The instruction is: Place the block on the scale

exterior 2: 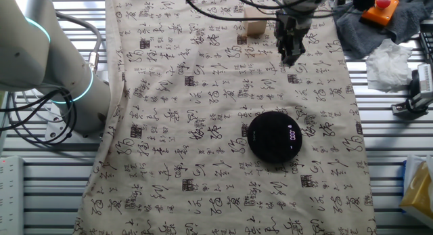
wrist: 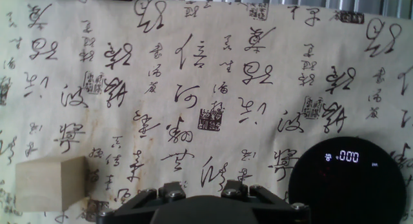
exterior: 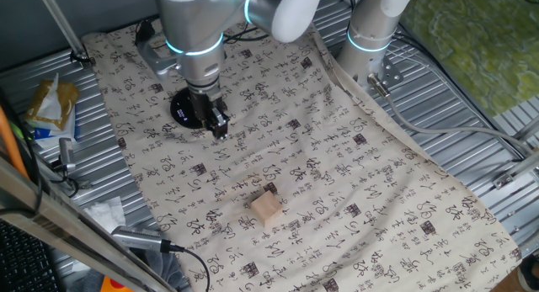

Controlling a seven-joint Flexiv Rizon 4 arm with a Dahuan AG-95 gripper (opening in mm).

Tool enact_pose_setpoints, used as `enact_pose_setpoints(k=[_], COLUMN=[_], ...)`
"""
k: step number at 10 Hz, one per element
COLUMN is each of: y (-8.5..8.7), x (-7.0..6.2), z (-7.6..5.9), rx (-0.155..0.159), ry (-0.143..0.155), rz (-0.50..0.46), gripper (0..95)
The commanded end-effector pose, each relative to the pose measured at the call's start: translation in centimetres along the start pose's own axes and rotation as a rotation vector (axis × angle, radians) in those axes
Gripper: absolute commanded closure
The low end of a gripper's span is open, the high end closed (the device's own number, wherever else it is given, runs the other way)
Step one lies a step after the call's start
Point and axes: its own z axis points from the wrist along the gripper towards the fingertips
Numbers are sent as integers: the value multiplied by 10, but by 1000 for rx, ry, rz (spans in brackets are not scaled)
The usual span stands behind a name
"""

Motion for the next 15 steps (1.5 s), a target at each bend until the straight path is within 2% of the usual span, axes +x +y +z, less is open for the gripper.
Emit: enact_pose_setpoints(k=[1, 6, 9, 12, 13, 15], y=[-1, -1, -1, -1, -1, -1], x=[2, 2, 2, 2, 2, 2], z=[0, 0, 0, 0, 0, 0], rx=[16, 16, -8, -7, -6, -6], ry=[-26, -24, -18, -13, -10, -9], rz=[-43, -70, -112, -140, -150, -175], gripper=[380, 380, 380, 380, 570, 570])
